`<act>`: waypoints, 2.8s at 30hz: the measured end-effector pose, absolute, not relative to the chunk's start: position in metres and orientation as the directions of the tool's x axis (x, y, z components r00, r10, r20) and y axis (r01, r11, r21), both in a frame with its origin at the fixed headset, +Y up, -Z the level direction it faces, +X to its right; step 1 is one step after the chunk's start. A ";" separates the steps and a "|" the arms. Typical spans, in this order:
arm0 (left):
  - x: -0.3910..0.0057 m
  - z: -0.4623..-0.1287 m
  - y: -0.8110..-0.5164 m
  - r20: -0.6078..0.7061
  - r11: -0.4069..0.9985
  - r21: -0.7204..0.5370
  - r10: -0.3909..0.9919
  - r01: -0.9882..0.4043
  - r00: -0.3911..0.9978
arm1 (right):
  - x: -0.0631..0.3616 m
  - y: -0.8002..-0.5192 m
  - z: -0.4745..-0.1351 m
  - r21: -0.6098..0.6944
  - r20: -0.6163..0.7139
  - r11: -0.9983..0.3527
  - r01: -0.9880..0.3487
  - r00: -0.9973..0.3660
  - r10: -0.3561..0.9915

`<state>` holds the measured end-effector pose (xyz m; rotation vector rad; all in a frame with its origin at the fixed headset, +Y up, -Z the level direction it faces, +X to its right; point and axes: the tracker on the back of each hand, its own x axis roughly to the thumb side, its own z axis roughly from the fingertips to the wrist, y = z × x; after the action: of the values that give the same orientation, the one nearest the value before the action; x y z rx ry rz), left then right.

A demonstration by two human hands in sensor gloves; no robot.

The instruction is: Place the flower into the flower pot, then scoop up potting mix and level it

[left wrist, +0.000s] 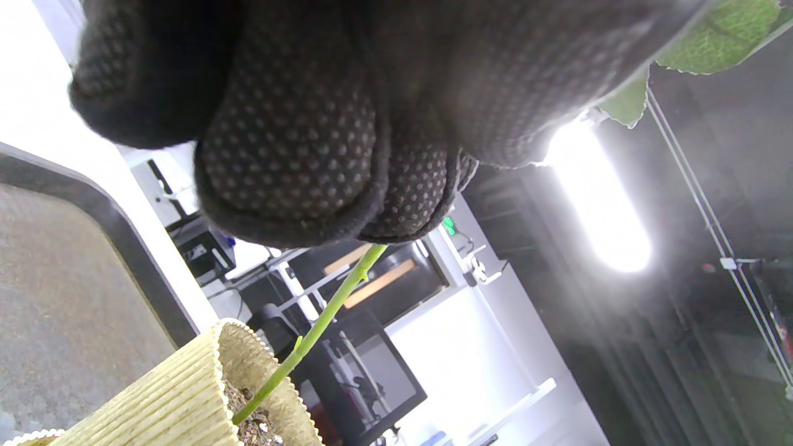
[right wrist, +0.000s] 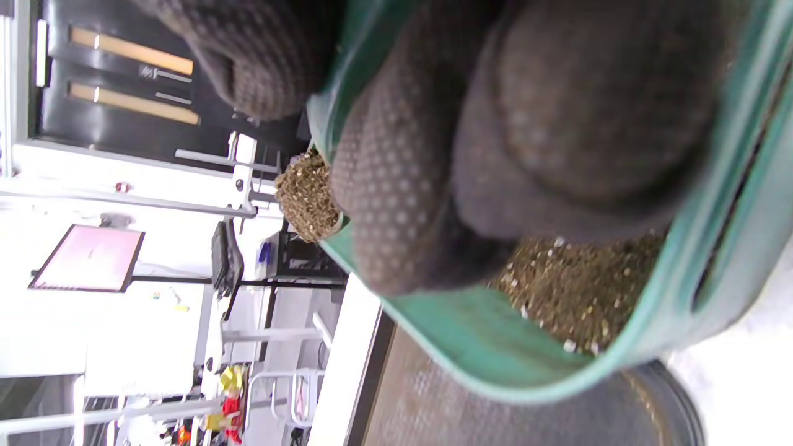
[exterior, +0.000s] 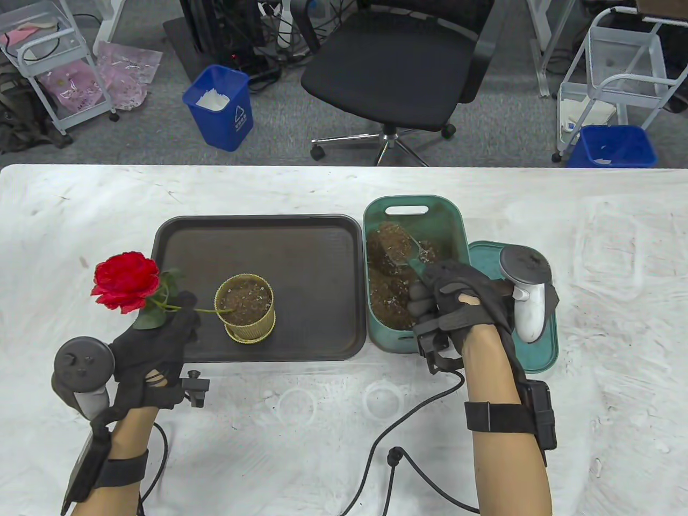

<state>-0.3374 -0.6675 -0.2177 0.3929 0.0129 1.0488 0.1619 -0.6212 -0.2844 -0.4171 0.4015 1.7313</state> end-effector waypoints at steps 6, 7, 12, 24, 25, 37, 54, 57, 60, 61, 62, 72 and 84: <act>-0.338 -0.218 -0.668 0.174 0.435 0.323 0.846 -0.841 0.505 | 0.114 -0.618 -0.283 0.168 -0.422 -0.157 -0.973 -0.215 0.881; -0.338 -0.217 -0.668 0.174 0.435 0.323 0.846 -0.841 0.505 | 0.106 -0.618 -0.283 0.187 -0.419 -0.150 -0.971 -0.217 0.882; -0.337 -0.217 -0.668 0.174 0.434 0.321 0.847 -0.842 0.503 | 0.062 -0.625 -0.281 0.303 -0.395 -0.130 -0.944 -0.248 0.885; -0.337 -0.217 -0.668 0.177 0.435 0.319 0.846 -0.842 0.504 | -0.008 -0.663 -0.282 0.446 -0.390 -0.239 -0.863 -0.427 0.816; -0.337 -0.218 -0.668 0.177 0.436 0.319 0.845 -0.842 0.505 | -0.011 -0.665 -0.282 0.445 -0.386 -0.255 -0.858 -0.441 0.811; -0.337 -0.218 -0.668 0.177 0.437 0.319 0.844 -0.841 0.506 | -0.051 -0.638 -0.264 0.302 -0.019 -0.727 -0.617 -0.766 0.642; -0.337 -0.217 -0.669 0.180 0.442 0.320 0.840 -0.838 0.512 | -0.057 -0.611 -0.238 -0.054 0.237 -0.941 -0.334 -0.920 0.313; -0.336 -0.217 -0.669 0.181 0.442 0.320 0.840 -0.838 0.512 | -0.034 -0.598 -0.239 -0.070 0.199 -0.927 -0.368 -0.916 0.348; -0.336 -0.216 -0.669 0.179 0.438 0.320 0.843 -0.840 0.508 | 0.000 -0.578 -0.247 -0.102 0.128 -0.912 -0.398 -0.914 0.384; -0.336 -0.216 -0.669 0.180 0.439 0.320 0.842 -0.840 0.508 | 0.010 -0.573 -0.250 -0.115 0.104 -0.905 -0.410 -0.911 0.399; -0.335 -0.216 -0.669 0.181 0.441 0.321 0.840 -0.838 0.511 | 0.026 -0.565 -0.256 -0.136 0.066 -0.894 -0.427 -0.904 0.422; -0.335 -0.215 -0.669 0.175 0.447 0.332 0.836 -0.830 0.520 | 0.123 -0.562 -0.326 -0.049 -0.316 -0.910 -0.412 -0.858 0.405; -0.337 -0.214 -0.668 0.166 0.444 0.340 0.839 -0.829 0.518 | 0.122 -0.629 -0.391 0.252 -0.433 -0.917 -0.308 -0.884 0.177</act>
<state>-0.3366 -0.6680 -0.2142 0.4050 0.0276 1.0338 0.1222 -0.6293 -0.3910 -0.5970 0.4624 2.7871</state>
